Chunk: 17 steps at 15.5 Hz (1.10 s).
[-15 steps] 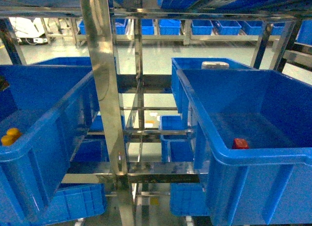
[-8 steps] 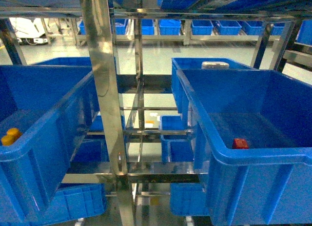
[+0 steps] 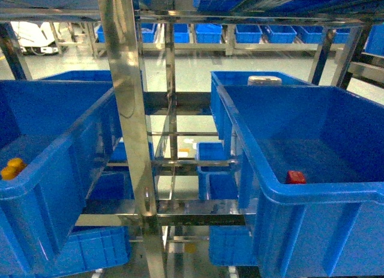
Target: Sort and place red and yellow blocks in left bins
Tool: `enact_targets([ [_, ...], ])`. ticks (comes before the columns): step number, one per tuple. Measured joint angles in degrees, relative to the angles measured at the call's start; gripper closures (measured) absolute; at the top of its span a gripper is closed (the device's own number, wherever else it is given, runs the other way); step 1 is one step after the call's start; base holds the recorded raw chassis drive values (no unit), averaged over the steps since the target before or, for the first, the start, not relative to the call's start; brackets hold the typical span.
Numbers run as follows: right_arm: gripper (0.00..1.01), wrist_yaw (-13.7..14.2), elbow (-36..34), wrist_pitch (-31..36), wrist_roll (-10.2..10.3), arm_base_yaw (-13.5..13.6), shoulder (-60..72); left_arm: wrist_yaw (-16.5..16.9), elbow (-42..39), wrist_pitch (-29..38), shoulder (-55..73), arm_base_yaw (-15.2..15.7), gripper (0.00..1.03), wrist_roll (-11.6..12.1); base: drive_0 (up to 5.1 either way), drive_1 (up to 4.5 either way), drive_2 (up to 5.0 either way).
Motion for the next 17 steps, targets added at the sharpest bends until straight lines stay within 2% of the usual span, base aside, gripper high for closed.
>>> enact_targets([
  [2, 0.66, 0.13, -3.32, -1.01, 0.00, -0.02, -4.35, -0.20, -4.63, 0.85, -3.17, 0.00, 0.56, 2.03, 0.0, 0.00, 0.0],
  [4, 0.93, 0.11, -5.99, -2.99, 0.00, -0.02, -8.83, -0.31, -8.48, 0.87, -6.60, 0.00, 0.83, 2.45, 0.0, 0.00, 0.0],
  [5, 0.99, 0.11, -7.17, -4.15, 0.11, -0.02, -11.10, -0.31, -9.70, 0.85, -8.46, 0.00, 0.96, 2.45, 0.0, 0.00, 0.0],
  [6, 0.99, 0.11, -8.02, -5.44, 0.15, -0.02, -13.33, -0.31, -10.95, 0.55, -10.08, 0.00, 1.01, 2.54, 0.0, 0.00, 0.0],
  [9, 0.99, 0.11, -10.27, -10.38, 0.17, 0.00, -20.44, -0.33, -14.10, -1.81, -15.04, 0.00, 1.01, 2.51, 0.0, 0.00, 0.0],
  [11, 0.99, 0.11, -12.50, -9.60, 0.17, -0.02, -22.77, -0.33, -15.34, -3.43, -18.14, 0.00, 1.01, 2.51, 0.0, 0.00, 0.0],
  [17, 0.99, 0.11, -12.50, -21.49, 0.17, 0.00, -35.34, -0.37, -18.43, -7.26, -25.70, 0.00, 1.01, 2.51, 0.0, 0.00, 0.0],
])
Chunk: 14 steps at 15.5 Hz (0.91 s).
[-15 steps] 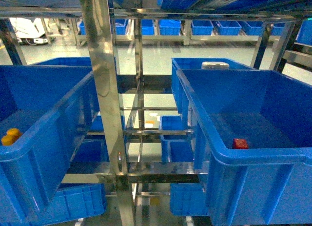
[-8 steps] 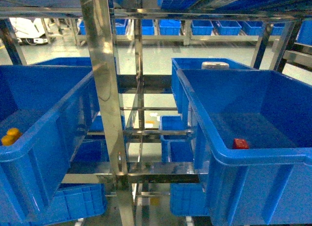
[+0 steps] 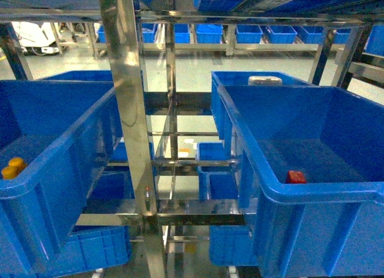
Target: Sort and place red and yellow blocks in left bins
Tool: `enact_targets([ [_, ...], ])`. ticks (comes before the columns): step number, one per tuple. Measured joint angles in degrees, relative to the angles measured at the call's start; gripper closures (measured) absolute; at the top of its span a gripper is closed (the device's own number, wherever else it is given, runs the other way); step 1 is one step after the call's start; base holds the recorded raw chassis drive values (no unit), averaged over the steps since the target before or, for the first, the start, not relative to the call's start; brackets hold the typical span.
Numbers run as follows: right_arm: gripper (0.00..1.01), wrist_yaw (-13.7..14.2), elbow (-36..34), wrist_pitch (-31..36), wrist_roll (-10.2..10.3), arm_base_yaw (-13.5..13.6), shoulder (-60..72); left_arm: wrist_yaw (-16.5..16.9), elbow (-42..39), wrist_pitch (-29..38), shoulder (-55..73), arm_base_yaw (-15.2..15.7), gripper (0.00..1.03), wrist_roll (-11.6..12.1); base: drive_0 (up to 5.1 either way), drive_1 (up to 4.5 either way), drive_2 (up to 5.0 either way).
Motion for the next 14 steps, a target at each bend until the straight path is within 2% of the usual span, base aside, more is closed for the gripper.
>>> enact_targets([
  [5, 0.99, 0.00, 0.00, -7.39, 0.02, 0.00, -7.23, 0.04, 0.00, -5.40, -5.99, 0.00, 1.01, 0.00, 0.0, 0.00, 0.0],
  [6, 0.99, 0.00, 0.00, -8.48, 0.00, 0.00, -8.28, 0.00, 0.07, -9.25, -8.66, 0.00, 1.01, 0.00, 0.0, 0.00, 0.0],
  [7, 0.99, 0.04, 0.00, -9.40, 0.00, 0.00, -9.29, -0.07, 0.04, -16.48, -14.27, 0.00, 1.01, 0.00, 0.0, 0.00, 0.0],
  [8, 0.99, 0.02, 0.00, -10.36, 0.00, 0.00, -10.08, 0.00, 0.26, -14.64, -15.34, -0.02, 1.01, 0.09, 0.0, 0.00, 0.0],
  [10, 0.99, 0.07, 0.04, -20.46, 0.02, 0.00, -19.30, 0.00, 0.04, -15.98, -15.39, -0.04, 1.01, 0.13, 0.0, 0.00, 0.0],
  [13, 0.99, 0.07, 0.02, -20.50, 0.00, 0.00, -19.69, 0.02, 0.02, -15.80, -15.39, -0.09, 1.01, 0.13, 0.0, 0.00, 0.0],
  [14, 0.62, 0.07, 0.02, -20.46, 0.02, 0.00, -19.69, 0.02, 0.02, -15.80, -15.39, -0.09, 0.68, 0.11, 0.0, 0.00, 0.0],
])
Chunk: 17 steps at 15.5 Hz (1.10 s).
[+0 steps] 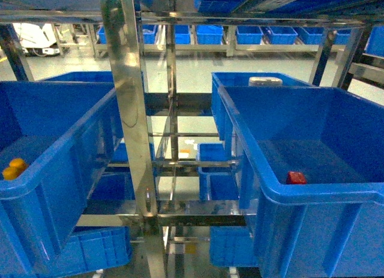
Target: Sort and place red and yellow blocks in left bins
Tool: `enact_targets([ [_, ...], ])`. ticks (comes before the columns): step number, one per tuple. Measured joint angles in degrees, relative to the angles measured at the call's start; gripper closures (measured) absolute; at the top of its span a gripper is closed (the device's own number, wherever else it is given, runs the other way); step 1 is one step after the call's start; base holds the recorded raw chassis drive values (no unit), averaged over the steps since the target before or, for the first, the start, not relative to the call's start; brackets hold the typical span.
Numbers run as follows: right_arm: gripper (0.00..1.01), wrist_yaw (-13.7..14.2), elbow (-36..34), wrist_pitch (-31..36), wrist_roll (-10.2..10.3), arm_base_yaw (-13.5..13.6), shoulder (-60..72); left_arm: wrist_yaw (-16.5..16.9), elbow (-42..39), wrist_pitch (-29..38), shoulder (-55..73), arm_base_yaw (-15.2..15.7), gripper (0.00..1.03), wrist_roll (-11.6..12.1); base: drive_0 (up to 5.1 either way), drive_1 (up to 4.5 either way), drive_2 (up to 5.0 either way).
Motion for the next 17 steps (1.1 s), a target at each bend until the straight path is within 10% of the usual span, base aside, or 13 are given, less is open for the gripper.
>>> enact_targets([
  [1, 0.22, 0.00, 0.00, 0.04, 0.00, 0.00, 0.00, -0.04, 0.00, -0.07, 0.00, 0.00, 0.28, 0.00, 0.0, 0.00, 0.0],
  [2, 0.02, 0.02, 0.00, -0.07, 0.00, 0.00, 0.00, 0.04, 0.00, -0.04, 0.00, 0.00, 0.08, 0.02, 0.1, -3.96, 4.3],
  [17, 0.03, 0.00, 0.00, 0.02, 0.00, 0.00, 0.00, 0.02, 0.00, 0.22, 0.00, 0.00, 0.05, 0.07, 0.1, -4.03, 4.2],
])
